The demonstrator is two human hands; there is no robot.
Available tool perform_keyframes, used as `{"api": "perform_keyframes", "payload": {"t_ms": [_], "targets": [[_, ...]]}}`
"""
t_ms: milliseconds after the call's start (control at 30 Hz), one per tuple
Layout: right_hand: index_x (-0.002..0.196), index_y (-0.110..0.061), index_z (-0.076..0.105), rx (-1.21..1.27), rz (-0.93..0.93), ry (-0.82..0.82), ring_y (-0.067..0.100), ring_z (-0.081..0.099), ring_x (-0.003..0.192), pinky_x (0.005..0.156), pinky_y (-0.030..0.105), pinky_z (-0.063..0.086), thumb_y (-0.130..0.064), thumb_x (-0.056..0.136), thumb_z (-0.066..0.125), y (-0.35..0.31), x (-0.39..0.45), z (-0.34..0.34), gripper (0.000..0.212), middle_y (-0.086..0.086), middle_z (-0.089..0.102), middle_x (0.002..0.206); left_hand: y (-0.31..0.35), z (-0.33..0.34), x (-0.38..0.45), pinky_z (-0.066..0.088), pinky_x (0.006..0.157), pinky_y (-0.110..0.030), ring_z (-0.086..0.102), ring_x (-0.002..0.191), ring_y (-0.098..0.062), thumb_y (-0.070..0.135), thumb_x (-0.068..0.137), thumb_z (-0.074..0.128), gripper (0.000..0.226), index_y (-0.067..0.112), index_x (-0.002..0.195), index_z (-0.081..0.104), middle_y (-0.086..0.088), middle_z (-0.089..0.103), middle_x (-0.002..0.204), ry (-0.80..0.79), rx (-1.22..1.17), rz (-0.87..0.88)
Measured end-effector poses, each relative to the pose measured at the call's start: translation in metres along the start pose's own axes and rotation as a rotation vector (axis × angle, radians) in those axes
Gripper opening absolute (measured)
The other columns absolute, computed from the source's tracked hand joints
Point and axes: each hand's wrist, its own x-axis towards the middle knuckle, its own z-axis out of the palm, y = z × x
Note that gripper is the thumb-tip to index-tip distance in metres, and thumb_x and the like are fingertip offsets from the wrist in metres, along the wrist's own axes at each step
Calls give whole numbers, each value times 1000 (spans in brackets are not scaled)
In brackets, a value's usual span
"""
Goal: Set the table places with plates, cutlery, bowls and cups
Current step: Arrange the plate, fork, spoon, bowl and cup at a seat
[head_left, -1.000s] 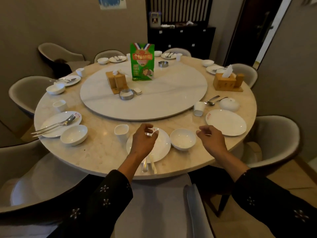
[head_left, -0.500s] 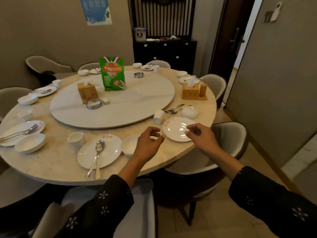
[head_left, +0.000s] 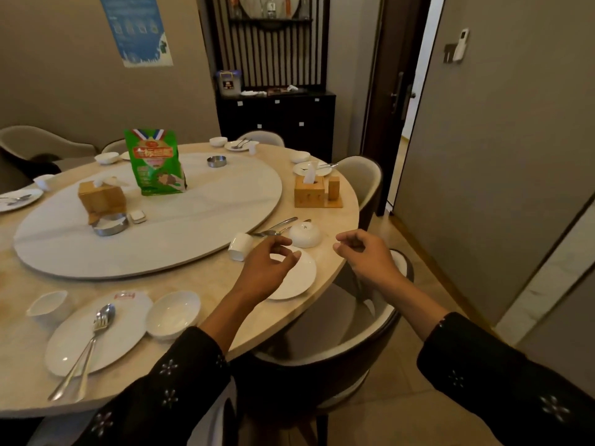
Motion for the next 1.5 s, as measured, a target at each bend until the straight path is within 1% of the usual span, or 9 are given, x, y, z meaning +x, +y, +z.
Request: {"api": "perform_keyframes", "payload": {"t_ms": [100,300,533,800,900,1133,1267,1400,1500], "targets": [[108,-24,65,-6,-7,-16,12,56,102,79,23,47,-29,88,67,8,42,-2,20,-5,61,107,-8,10,33,55,85,-34,64,95,-16,39,88,65,35,27,119,58,7,65,105,10,-18,-12],[109,-19,66,26,54,-72,18,57,109,98,42,50,-25,89,66,23,133,10,21,-2,62,110,-36,15,96,54,81,-32,67,89,-15,33,89,66,24,26,111,60,3,67,103,119,-120,-109],[104,-20,67,40,79,-251,14,58,100,96,41,51,-24,88,67,51,196,48,16,-10,61,98,-80,23,123,56,85,-36,68,88,-12,35,91,63,30,24,118,58,5,65,105,203,-134,-278],[108,-18,66,-53,88,-647,18,63,96,68,28,58,-24,89,66,98,236,106,20,3,64,107,-127,42,117,55,90,-40,66,92,-14,37,91,61,27,27,116,59,4,63,111,367,-45,-511],[108,-20,66,-84,56,-814,17,64,93,64,25,57,-25,88,66,110,249,126,20,3,65,106,-129,53,121,55,86,-31,65,92,-10,37,92,61,28,25,117,59,6,63,111,455,-9,-560],[105,-25,67,-150,-93,-1054,8,61,96,89,38,55,-27,86,68,127,272,151,19,-9,65,103,-115,86,128,46,63,-12,65,86,-9,37,91,61,23,27,112,62,13,63,102,665,70,-639],[117,-25,61,-289,-265,-1130,11,56,109,89,25,45,-28,88,66,130,272,164,29,-4,59,121,-111,102,125,45,71,-10,63,88,-8,34,92,62,21,24,110,64,9,65,100,714,109,-652],[133,-26,49,-468,-563,-1009,21,38,130,105,32,36,-24,90,62,137,269,164,45,-1,42,143,-121,102,134,45,70,-10,61,86,-9,31,92,61,20,21,109,63,7,64,100,710,213,-678],[139,-26,44,-549,-645,-967,24,35,133,110,36,33,-18,92,57,140,273,162,50,1,37,147,-129,88,157,49,81,-23,59,94,-13,33,91,61,25,21,113,59,5,61,108,739,376,-655]]}}
